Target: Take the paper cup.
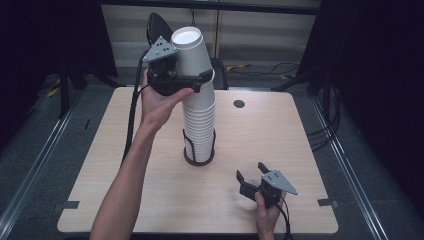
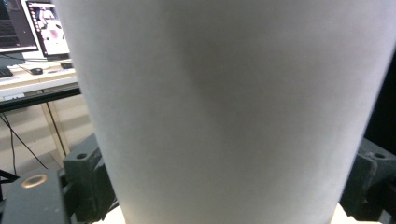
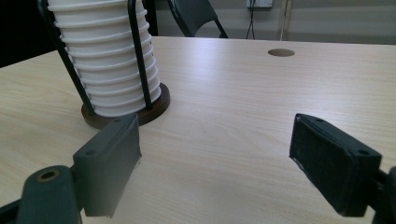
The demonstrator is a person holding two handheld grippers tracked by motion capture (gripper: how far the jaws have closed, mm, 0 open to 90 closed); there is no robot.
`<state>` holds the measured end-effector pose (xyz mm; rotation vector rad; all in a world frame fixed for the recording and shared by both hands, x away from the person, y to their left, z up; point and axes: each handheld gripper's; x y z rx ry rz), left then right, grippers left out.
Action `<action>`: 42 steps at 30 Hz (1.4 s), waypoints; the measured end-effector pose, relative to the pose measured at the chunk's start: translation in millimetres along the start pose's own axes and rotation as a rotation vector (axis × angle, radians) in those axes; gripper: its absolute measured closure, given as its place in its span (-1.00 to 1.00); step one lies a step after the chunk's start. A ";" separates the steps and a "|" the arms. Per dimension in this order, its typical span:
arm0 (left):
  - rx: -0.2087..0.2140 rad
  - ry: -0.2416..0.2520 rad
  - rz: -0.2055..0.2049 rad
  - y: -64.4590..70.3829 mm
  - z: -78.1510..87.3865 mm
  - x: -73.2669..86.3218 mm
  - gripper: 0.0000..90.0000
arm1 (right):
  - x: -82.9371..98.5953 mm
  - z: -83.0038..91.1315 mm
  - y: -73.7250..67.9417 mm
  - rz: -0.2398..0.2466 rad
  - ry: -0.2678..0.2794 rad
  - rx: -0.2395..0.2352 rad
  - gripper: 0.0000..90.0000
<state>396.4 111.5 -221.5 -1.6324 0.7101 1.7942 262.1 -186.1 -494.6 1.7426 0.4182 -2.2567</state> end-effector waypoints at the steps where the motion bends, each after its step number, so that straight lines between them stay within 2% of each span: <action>1: -0.003 0.004 -0.001 -0.2 0.7 -0.7 -0.74 | 0.0 0.0 -0.1 -0.001 -0.001 -0.001 -0.65; 9: 0.000 0.038 0.009 0.5 6.4 -6.1 -0.74 | 0.0 0.0 0.1 0.001 0.001 0.000 -0.65; 16: 0.000 0.072 0.036 -0.3 11.5 -5.8 -0.74 | 0.0 0.2 0.0 -0.001 0.001 0.000 -0.65; 24: 0.004 0.080 0.041 -3.0 14.8 -8.7 -0.74 | 0.0 0.2 0.0 -0.002 0.001 -0.002 -0.65; 26: 0.016 0.085 0.053 -3.8 16.3 -9.5 -0.74 | 0.1 0.4 0.0 -0.001 0.001 -0.002 -0.65; 34: 0.032 0.105 0.028 -1.6 23.8 -17.7 -0.74 | 0.0 0.2 0.0 -0.002 0.001 -0.001 -0.65; 42: 0.032 0.116 0.026 -6.1 36.8 -16.4 -0.74 | 0.1 0.3 0.0 -0.001 0.001 -0.004 -0.65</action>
Point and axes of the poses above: each handheld gripper's, and its own axes: z roughly backward along the jaws, x roughly out of its underside, y roughly to its right, and after that the axes turned 1 degree about y, right-handed
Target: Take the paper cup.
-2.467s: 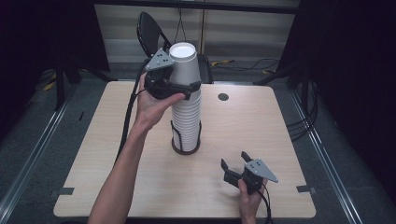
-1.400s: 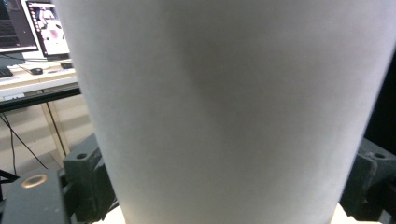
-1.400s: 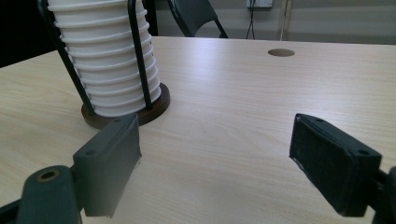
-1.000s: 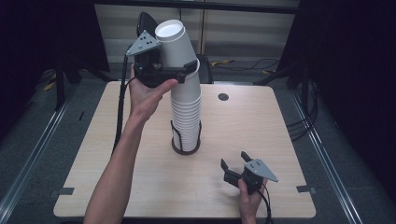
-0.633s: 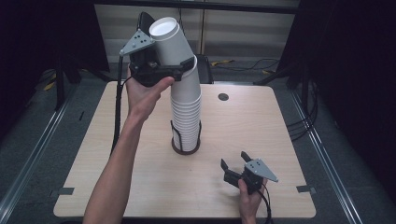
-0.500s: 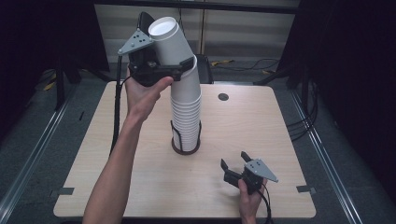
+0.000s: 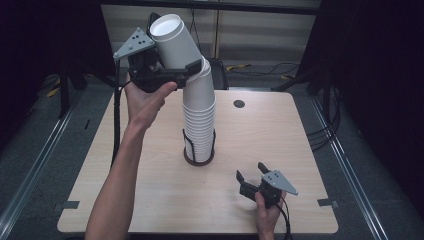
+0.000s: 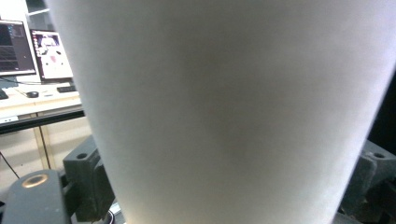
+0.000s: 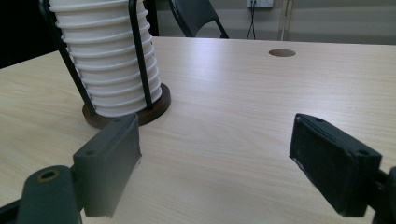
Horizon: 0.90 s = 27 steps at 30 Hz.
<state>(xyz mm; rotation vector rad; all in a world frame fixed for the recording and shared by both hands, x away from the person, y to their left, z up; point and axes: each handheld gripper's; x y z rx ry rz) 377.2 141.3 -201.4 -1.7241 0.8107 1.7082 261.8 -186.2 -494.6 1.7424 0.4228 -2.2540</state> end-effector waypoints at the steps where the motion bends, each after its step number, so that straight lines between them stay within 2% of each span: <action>1: 0.000 0.000 0.000 -0.8 1.6 0.1 -0.74 | 0.0 0.0 0.0 -0.001 -0.001 0.000 -0.65; 5: 0.000 0.002 0.017 -7.0 9.7 1.1 -0.74 | -0.1 -0.2 -0.1 0.000 -0.002 0.001 -0.65; 7: -0.019 -0.002 0.012 -9.6 14.1 2.3 -0.74 | -0.1 -0.3 -0.1 0.000 -0.002 0.001 -0.65; 10: -0.021 0.009 0.016 -12.5 18.9 4.6 -0.74 | -0.1 -0.4 -0.2 0.001 -0.003 0.001 -0.65; 21: -0.027 0.000 0.018 -17.6 27.1 15.0 -0.74 | -0.2 -0.4 -0.1 0.001 -0.004 0.001 -0.65; 27: -0.060 -0.009 0.011 -23.5 40.0 18.9 -0.74 | -0.2 -0.6 -0.2 0.001 -0.003 0.001 -0.65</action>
Point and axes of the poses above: each handheld gripper's, and its own axes: z roughly backward along the jaws, x roughly out of its underside, y roughly to its right, and after that the axes turned 1 degree about y, right-handed
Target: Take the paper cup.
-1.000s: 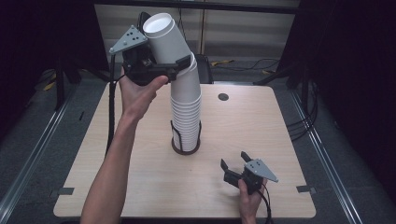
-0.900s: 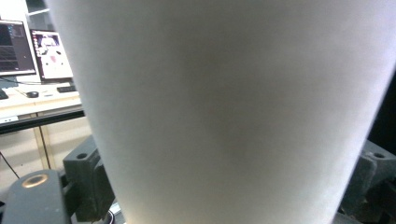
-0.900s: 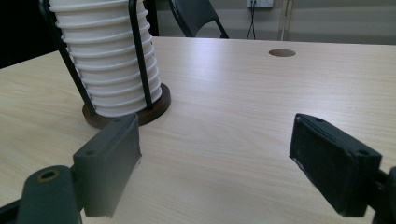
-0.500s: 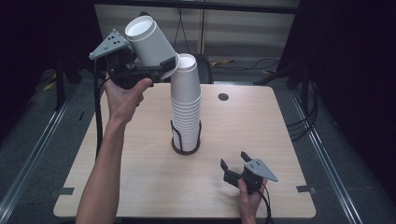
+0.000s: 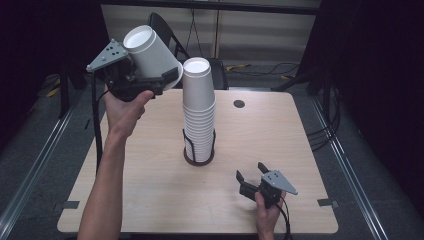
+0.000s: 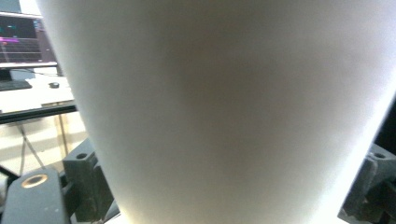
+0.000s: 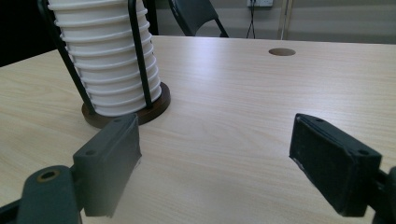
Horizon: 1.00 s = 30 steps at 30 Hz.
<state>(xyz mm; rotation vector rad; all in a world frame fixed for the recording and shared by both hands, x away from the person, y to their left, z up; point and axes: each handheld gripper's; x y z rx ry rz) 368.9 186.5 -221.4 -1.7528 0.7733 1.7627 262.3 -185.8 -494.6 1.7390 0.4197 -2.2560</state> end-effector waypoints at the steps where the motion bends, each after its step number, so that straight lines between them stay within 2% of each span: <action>1: -0.001 0.000 0.007 -1.2 1.9 1.3 -0.74 | 0.0 0.1 -0.1 0.000 -0.001 0.001 -0.65; 13: -0.039 -0.039 0.028 -5.9 12.1 30.2 -0.74 | 0.1 0.1 -0.4 0.002 -0.001 0.003 -0.65; 30: -0.057 -0.119 0.060 7.4 27.7 81.5 -0.74 | 0.1 0.5 -1.2 0.007 -0.001 0.005 -0.65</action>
Point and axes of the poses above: each handheld gripper's, and its own axes: z roughly backward along the jaws, x roughly out of its underside, y roughly to its right, and after that the axes turned 1 degree about y, right-handed
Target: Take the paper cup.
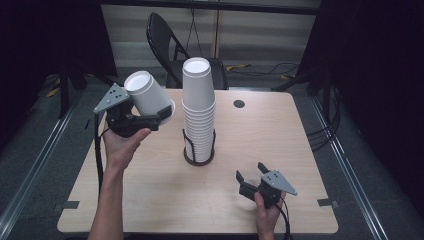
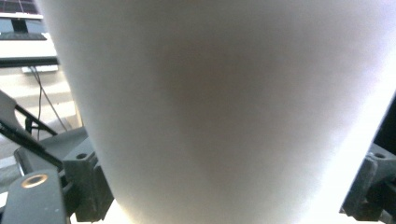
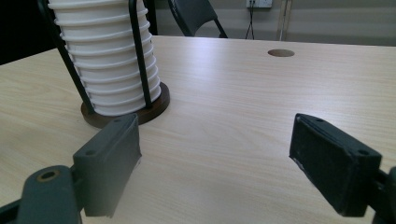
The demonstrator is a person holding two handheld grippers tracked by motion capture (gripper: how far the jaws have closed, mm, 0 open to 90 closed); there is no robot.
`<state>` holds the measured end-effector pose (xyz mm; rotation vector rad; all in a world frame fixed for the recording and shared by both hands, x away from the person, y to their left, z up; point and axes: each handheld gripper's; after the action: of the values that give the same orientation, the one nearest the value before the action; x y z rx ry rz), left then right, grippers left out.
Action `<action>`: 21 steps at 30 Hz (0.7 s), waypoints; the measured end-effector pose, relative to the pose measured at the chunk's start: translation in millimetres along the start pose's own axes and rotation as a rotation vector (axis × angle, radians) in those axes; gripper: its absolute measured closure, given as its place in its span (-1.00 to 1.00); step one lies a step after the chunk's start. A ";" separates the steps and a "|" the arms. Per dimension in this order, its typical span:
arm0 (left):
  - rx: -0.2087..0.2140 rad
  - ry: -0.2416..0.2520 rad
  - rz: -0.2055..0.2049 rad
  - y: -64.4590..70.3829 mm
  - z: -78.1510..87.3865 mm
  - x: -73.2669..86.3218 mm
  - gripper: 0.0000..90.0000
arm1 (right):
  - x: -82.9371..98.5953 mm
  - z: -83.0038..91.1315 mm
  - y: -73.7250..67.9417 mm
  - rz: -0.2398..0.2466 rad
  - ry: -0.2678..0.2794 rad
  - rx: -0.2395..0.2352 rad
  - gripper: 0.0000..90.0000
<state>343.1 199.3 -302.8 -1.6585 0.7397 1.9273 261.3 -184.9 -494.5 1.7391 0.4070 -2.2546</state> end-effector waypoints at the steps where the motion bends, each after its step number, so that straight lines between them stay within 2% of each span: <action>1: 0.002 -0.010 0.007 0.6 0.1 3.0 -0.74 | 0.1 0.0 0.1 0.003 0.001 0.000 -0.65; 3: -0.022 -0.028 -0.006 2.2 0.4 7.9 -0.74 | 0.1 0.0 -0.3 0.007 0.001 -0.004 -0.65; 7: -0.018 -0.037 0.003 5.7 1.7 19.0 -0.74 | 0.1 0.4 -1.4 0.012 -0.001 -0.005 -0.66; 11: -0.023 -0.035 0.032 8.9 3.3 31.2 -0.74 | 0.1 -0.1 -4.2 0.037 -0.009 -0.013 -0.67; 15: -0.028 -0.043 0.043 13.4 4.1 44.8 -0.74 | -0.3 -1.8 -10.7 0.075 -0.034 -0.015 -0.67; 18: -0.023 -0.054 0.053 16.0 4.3 55.0 -0.74 | -0.1 -1.4 -12.9 0.085 -0.034 -0.014 -0.65; 19: -0.026 -0.060 0.059 17.0 4.7 59.5 -0.74 | -0.1 -1.3 -13.9 0.086 -0.036 -0.021 -0.65; 21: -0.022 -0.064 0.071 18.9 4.8 67.2 -0.74 | 0.3 -0.7 -17.3 0.080 -0.036 -0.064 -0.65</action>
<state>317.3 189.7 -367.1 -1.5957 0.7649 2.0345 255.4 -168.6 -494.0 1.6509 0.3902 -2.1899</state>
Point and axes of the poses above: each handheld gripper's, and its own axes: z roughly backward along the jaws, x roughly out of its underside, y roughly to its right, and after that the axes turned 1 degree about y, right-handed
